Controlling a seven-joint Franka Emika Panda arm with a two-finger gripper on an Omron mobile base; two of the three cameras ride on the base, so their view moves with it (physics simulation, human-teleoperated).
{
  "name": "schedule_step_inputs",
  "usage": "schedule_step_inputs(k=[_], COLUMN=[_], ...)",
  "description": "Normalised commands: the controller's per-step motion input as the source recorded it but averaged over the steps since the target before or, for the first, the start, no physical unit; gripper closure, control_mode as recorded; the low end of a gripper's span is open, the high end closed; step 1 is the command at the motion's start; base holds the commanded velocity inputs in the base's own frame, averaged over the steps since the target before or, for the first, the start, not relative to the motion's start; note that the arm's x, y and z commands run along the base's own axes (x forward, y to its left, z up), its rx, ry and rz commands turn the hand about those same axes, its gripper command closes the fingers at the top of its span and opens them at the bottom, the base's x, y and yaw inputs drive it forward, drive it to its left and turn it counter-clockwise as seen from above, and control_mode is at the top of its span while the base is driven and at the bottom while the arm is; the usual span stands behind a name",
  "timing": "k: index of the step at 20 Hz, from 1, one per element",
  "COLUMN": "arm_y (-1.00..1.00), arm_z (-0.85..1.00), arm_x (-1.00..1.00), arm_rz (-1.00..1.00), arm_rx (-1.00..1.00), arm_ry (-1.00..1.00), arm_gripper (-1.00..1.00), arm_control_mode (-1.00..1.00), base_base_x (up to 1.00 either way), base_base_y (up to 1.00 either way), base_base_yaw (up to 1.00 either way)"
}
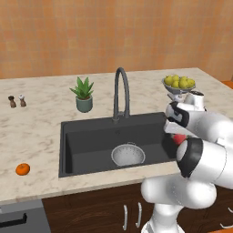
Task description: Put the colander in the sink, put the peach, orange in the colander, and turn on the sink faucet and pour water over the colander.
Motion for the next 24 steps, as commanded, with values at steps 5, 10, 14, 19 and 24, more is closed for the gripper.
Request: schedule_step_inputs(k=[5, 10, 14, 19, 24], arm_y=[0.67, 0.37, 0.44, 0.44, 0.30], arm_z=[-0.03, -0.28, -0.33, -0.36, -0.37], arm_x=[0.51, 0.29, 0.31, 0.13, 0.14], arm_rz=[0.20, 0.19, 0.16, 0.14, 0.09], arm_rx=[0.12, 0.03, 0.00, 0.01, 0.03], arm_ry=[-0.02, -0.24, -0.24, -0.18, 0.01], arm_gripper=[1.00, 1.00, 1.00, 1.00, 1.00], arm_control_mode=[-1.00, -1.00, -1.00, -1.00, -1.00], base_base_x=[0.00, 0.00, 0.00, 0.00, 0.00], base_base_y=[0.00, 0.00, 0.00, 0.00, 0.00], base_base_yaw=[0.00, 0.00, 0.00, 0.00, 0.00])
